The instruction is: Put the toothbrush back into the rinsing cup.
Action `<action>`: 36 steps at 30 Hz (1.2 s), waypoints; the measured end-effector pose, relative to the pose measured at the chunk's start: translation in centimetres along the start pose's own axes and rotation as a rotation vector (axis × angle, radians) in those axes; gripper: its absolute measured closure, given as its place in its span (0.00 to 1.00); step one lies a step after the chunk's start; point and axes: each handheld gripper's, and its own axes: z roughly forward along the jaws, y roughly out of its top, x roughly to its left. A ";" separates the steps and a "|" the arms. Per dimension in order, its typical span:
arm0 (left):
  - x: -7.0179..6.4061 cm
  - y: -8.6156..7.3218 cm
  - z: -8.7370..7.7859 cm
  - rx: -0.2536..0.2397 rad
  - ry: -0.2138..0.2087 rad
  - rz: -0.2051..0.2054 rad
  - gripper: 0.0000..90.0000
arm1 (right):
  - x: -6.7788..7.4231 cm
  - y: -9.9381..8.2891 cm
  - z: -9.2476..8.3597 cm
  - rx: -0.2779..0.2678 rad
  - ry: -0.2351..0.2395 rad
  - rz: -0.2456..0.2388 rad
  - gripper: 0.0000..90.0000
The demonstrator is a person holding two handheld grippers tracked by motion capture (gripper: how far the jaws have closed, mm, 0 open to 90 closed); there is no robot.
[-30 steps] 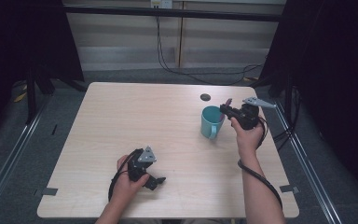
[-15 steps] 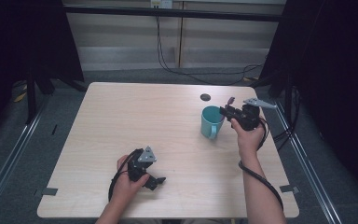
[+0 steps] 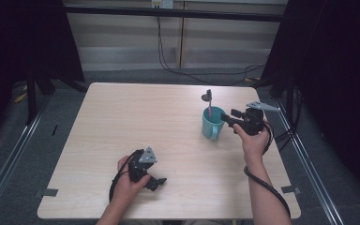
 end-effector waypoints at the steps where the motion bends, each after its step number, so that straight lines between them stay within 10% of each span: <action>1: 0.0 0.0 0.0 0.000 0.000 0.000 0.00 | 0.0 0.0 0.0 0.000 0.000 0.000 0.44; 36: 0.0 0.0 0.0 -0.001 0.000 0.001 0.00 | 3.1 -2.1 -3.5 0.160 0.051 -0.123 0.25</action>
